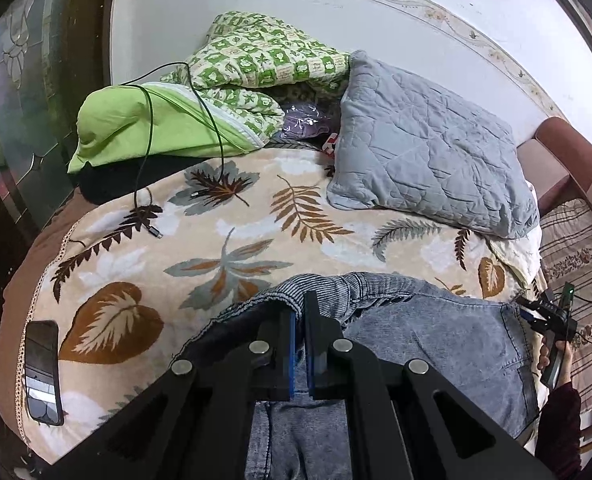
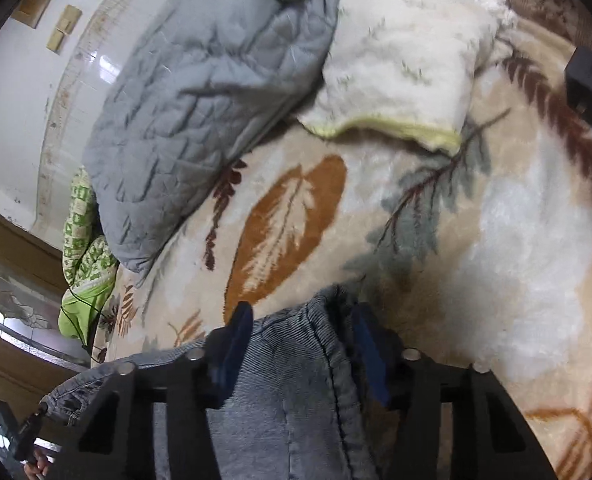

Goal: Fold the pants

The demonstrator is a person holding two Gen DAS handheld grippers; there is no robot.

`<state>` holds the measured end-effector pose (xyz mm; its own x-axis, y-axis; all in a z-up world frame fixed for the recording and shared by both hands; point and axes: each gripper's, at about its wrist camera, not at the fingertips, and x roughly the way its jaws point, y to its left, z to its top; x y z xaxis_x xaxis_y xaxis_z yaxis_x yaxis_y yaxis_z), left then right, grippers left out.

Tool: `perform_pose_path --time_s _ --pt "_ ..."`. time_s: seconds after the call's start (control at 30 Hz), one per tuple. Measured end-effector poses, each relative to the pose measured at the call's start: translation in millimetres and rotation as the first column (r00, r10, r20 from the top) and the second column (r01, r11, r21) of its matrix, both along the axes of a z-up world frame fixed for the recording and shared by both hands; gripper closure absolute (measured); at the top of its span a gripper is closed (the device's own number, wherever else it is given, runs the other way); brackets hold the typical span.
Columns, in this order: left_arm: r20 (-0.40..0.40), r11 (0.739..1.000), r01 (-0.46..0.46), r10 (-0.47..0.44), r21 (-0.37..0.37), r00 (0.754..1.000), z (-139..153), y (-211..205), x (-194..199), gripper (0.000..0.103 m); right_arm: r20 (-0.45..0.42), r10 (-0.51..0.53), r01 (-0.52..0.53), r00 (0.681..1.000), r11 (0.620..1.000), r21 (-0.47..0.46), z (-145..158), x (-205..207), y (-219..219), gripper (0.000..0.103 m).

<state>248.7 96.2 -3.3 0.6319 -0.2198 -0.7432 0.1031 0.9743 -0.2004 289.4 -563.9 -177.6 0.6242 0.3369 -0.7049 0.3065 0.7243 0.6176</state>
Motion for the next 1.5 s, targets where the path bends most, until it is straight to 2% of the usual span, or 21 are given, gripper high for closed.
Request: perform_pose_path --time_s 0.07,0.17,0.2,0.23,0.27,0.37,0.47,0.73,0.87,1.03,1.17,1.23,1.3,1.33,1.4,1.47,1.5 --pt "0.000 1.000 -0.005 0.005 -0.001 1.000 0 1 0 0.100 0.002 0.002 -0.002 1.000 1.000 0.018 -7 4 -1 0.063" --pt "-0.002 1.000 -0.014 0.014 -0.003 1.000 0 1 0 0.100 -0.002 0.026 -0.026 1.000 0.999 0.037 -13 10 2 0.068" --pt "-0.002 1.000 -0.017 0.017 -0.005 1.000 0 1 0 0.100 -0.040 0.045 -0.044 0.998 0.999 0.018 -17 15 8 0.075" --pt "-0.003 1.000 -0.020 0.020 -0.008 1.000 0 1 0 0.100 -0.052 0.046 -0.047 0.998 0.999 -0.009 -18 16 11 0.078" --pt "-0.004 1.000 -0.020 0.020 -0.011 1.000 1 2 0 0.100 -0.054 0.042 -0.044 0.998 0.999 -0.020 -16 15 12 0.086" --pt "-0.003 1.000 -0.022 0.022 -0.019 1.000 3 2 -2 0.100 -0.037 0.016 -0.017 0.999 1.000 -0.019 -4 9 11 0.088" --pt "0.002 0.999 -0.025 0.025 -0.037 1.000 6 5 -9 0.100 0.037 0.001 0.001 0.999 1.000 -0.029 20 -6 14 0.088" --pt "0.025 0.994 -0.040 0.043 -0.105 0.999 12 30 -56 0.100 0.226 -0.044 0.053 0.973 0.998 -0.033 85 -77 20 0.088" --pt "0.004 0.988 -0.053 0.054 -0.143 0.999 -3 51 -94 0.100 0.241 -0.042 0.054 0.970 0.998 -0.042 95 -118 25 0.088" --pt "-0.061 0.980 -0.081 0.071 -0.180 0.996 -32 74 -137 0.100 0.227 -0.030 0.043 0.973 0.998 -0.055 85 -191 25 0.088" --pt "-0.165 0.973 -0.115 0.083 -0.198 0.983 -68 91 -157 0.099 0.137 0.020 -0.010 0.990 0.997 -0.072 56 -245 28 0.088" --pt "-0.235 0.977 -0.129 0.087 -0.172 0.968 -87 95 -158 0.099 0.047 0.062 -0.060 0.997 0.997 -0.052 34 -262 31 0.086" --pt "-0.295 0.974 -0.158 0.105 -0.160 0.950 -103 101 -159 0.097 -0.026 0.054 -0.054 0.998 0.998 -0.011 17 -279 26 0.082" --pt "-0.307 0.974 -0.156 0.101 -0.162 0.946 -106 102 -160 0.096 -0.042 0.042 -0.041 0.998 0.999 0.012 13 -287 22 0.077" --pt "-0.326 0.979 -0.159 0.110 -0.128 0.939 -107 105 -162 0.095 -0.065 0.010 -0.009 0.998 1.000 0.017 13 -301 14 0.058" --pt "-0.312 0.983 -0.168 0.136 -0.077 0.940 -101 109 -166 0.095 -0.048 -0.018 0.017 0.999 1.000 -0.011 26 -313 4 0.045" --pt "-0.303 0.982 -0.178 0.152 -0.059 0.941 -96 114 -169 0.095 -0.025 -0.032 0.032 0.999 0.999 -0.023 34 -317 0 0.043"
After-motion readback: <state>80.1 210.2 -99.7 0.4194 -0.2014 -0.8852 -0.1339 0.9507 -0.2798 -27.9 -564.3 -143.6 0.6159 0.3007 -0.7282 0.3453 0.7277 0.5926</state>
